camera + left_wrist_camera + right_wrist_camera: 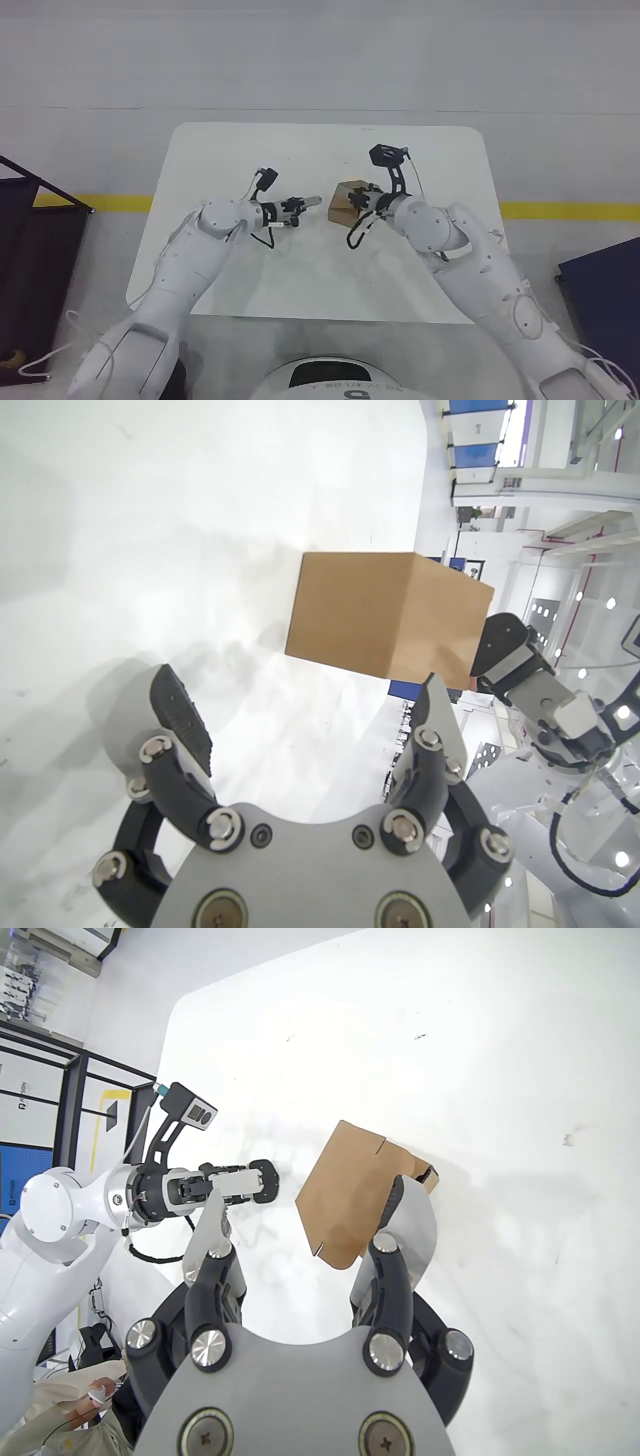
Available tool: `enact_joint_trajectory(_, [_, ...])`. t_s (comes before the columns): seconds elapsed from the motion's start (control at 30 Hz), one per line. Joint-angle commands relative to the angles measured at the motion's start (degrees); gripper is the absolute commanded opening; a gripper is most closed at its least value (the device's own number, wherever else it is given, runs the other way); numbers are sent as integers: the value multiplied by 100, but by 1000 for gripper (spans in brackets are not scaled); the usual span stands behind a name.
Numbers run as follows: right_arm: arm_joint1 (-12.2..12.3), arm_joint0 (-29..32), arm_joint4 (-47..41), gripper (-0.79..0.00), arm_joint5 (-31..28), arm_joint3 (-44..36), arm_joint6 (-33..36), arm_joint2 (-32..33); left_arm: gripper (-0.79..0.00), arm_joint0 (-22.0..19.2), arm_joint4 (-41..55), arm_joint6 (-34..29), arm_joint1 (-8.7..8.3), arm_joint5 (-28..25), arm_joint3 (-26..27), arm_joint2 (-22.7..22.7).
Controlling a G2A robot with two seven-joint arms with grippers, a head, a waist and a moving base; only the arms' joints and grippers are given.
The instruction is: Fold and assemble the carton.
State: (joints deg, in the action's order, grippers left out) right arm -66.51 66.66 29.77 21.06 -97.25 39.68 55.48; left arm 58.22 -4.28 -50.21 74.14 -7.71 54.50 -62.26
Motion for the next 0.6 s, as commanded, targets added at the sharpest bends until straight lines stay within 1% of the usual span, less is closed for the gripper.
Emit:
enact_joint_trajectory(0.0, [-22,-53,90,-262,76,57,19,-81,0,-43,-6,37,22,124,10,72])
enact_joint_trajectory(0.07, [-42,-92,169,-314,147,103,54,-157,0,-73,-7,35,41,185,32,142])
enact_joint_trajectory(0.13, [-62,-127,255,-345,206,136,91,-240,0,-103,3,28,64,250,52,218])
enact_joint_trajectory(0.23, [-97,-178,318,-360,272,189,132,-346,-25,-157,31,42,100,314,19,324])
enact_joint_trajectory(0.27, [-110,-195,346,-385,294,213,146,-389,-31,-177,47,46,114,325,-1,358])
enact_joint_trajectory(0.5, [-209,-363,422,-400,445,415,211,-615,-71,-275,137,42,163,263,-165,483])
enact_joint_trajectory(0.57, [-235,-406,423,-400,464,466,223,-658,-71,-290,152,38,164,236,-204,487])
